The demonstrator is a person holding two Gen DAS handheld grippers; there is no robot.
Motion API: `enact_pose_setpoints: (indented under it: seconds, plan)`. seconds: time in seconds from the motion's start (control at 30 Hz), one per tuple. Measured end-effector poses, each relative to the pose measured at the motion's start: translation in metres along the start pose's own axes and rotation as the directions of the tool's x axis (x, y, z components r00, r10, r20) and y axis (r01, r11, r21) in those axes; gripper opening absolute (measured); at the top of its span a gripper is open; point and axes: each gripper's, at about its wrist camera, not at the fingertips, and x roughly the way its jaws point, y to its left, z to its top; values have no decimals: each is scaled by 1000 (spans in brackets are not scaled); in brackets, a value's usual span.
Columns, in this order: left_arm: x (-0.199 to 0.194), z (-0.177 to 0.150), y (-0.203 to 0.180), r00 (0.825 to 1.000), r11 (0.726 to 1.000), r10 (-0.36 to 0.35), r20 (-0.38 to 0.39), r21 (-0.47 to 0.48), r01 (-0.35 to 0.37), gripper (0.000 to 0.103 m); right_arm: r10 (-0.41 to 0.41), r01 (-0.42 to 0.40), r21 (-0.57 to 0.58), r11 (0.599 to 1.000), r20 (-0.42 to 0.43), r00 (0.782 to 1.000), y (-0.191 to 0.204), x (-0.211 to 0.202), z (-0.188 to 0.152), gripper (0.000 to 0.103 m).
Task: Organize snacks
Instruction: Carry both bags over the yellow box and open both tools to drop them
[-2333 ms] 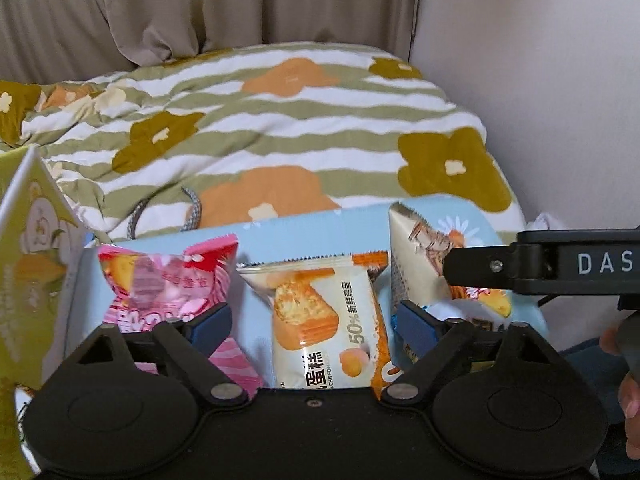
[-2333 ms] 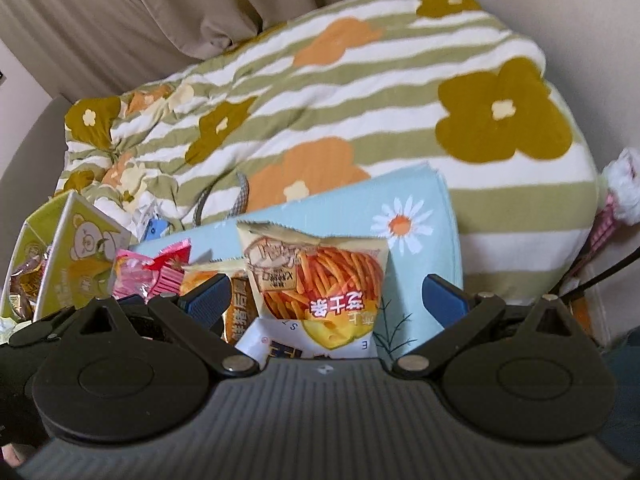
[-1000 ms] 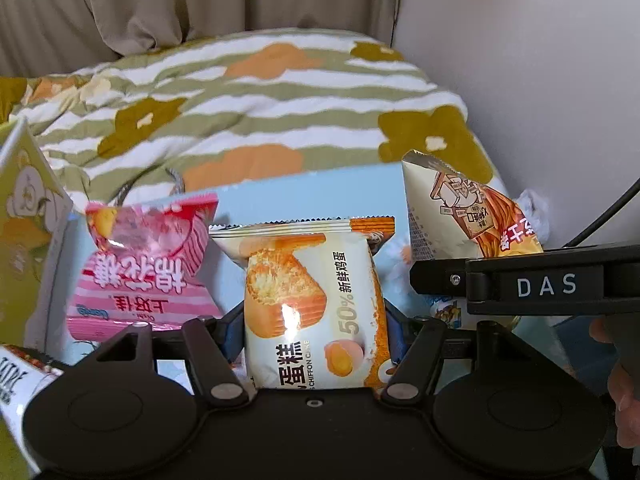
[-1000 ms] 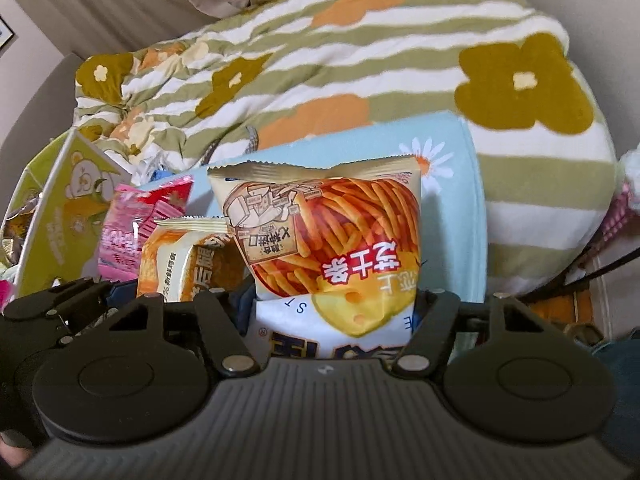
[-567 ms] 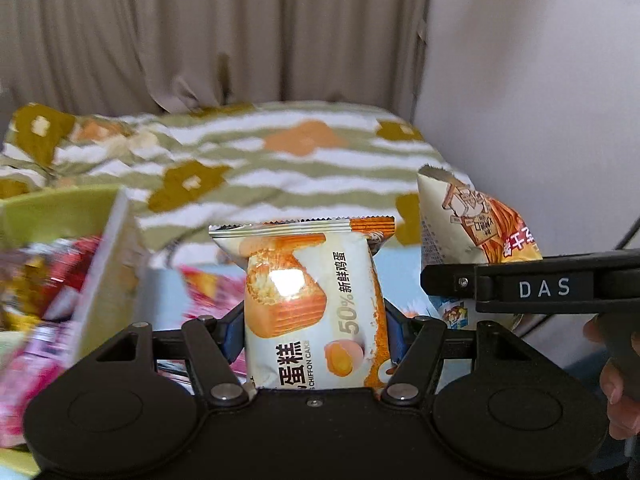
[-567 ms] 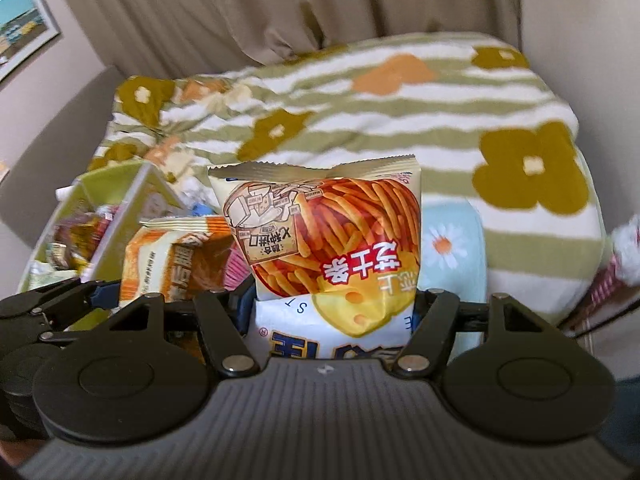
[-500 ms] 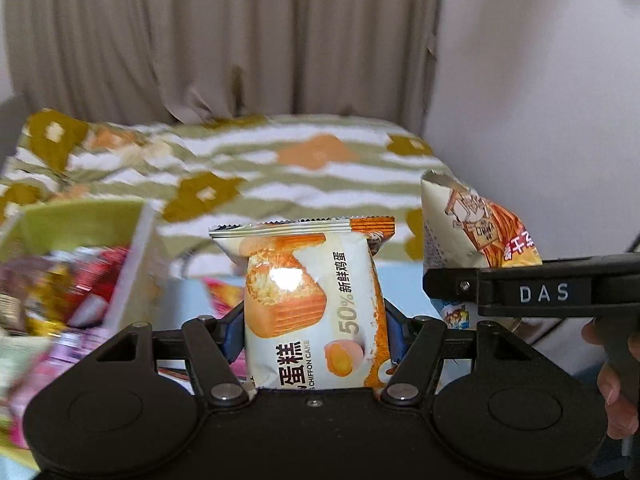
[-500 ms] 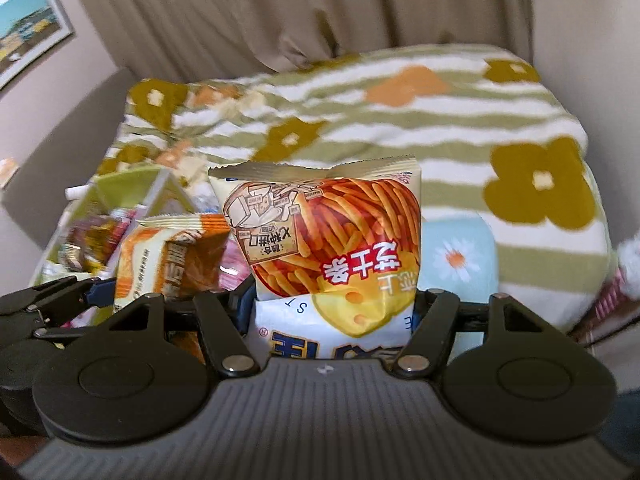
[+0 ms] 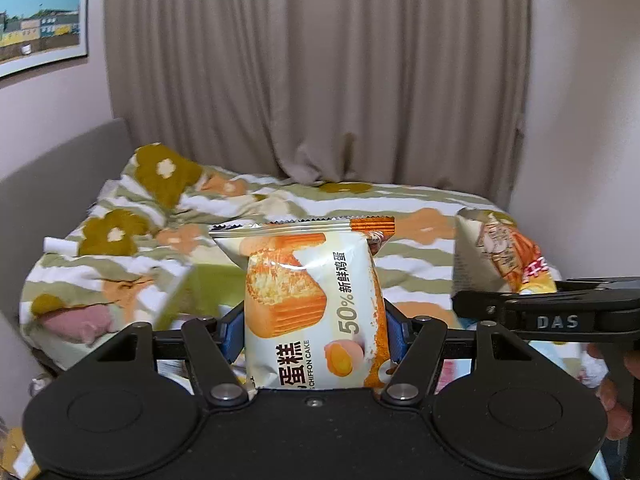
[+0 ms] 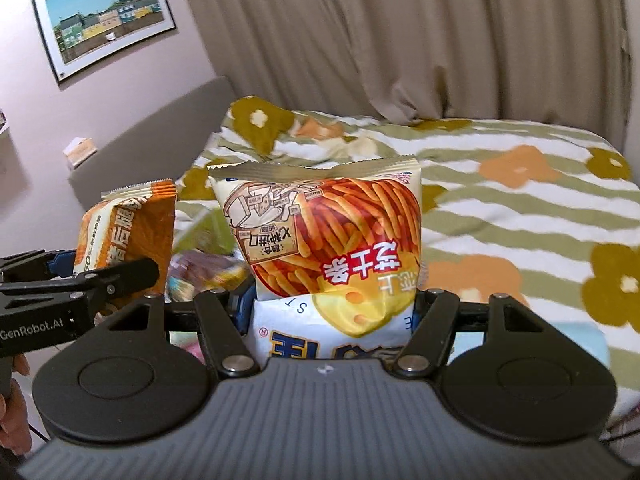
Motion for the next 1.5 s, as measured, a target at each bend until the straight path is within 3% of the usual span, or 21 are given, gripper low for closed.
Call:
enact_pose_setpoints:
  seconds: [0.17,0.3,0.6,0.63,0.7,0.73,0.77,1.4,1.47,1.5]
  plan:
    - [29,14,60,999,1000,-4,-49,4,4,69,6,-6,-1,1000,-12,1000,50,42,16,81]
    - [63,19,97,993,999,-48,-112,5,48,69,-22,23,14,1000,-31,999,73,72,22,81]
    - [151,18,135,951,980,-183,-248,31,196,70,-167,176,113,978,-87,982,89,120,19,81]
    - [157,17,136,948,979,-188,-256,29,202,72,-180,191,120,974,-92,979,89,123,18,81]
    - [168,17,140,945,979,-187,-270,26,201,86,-197,210,132,969,-104,975,90,130,16,81]
    - [170,16,142,944,979,-187,-272,23,201,97,-203,217,137,967,-109,973,91,132,14,81]
    - [169,16,143,945,979,-189,-266,21,202,101,-208,223,139,965,-116,971,91,133,13,81]
    - [131,4,160,967,992,-129,-219,-12,130,101,-217,223,43,974,-120,969,109,162,28,83]
    - [131,2,163,969,993,-115,-220,-16,115,101,-206,211,35,977,-119,971,111,170,28,89]
    - [132,1,166,969,994,-111,-222,-21,110,101,-197,203,38,978,-115,974,112,173,26,103]
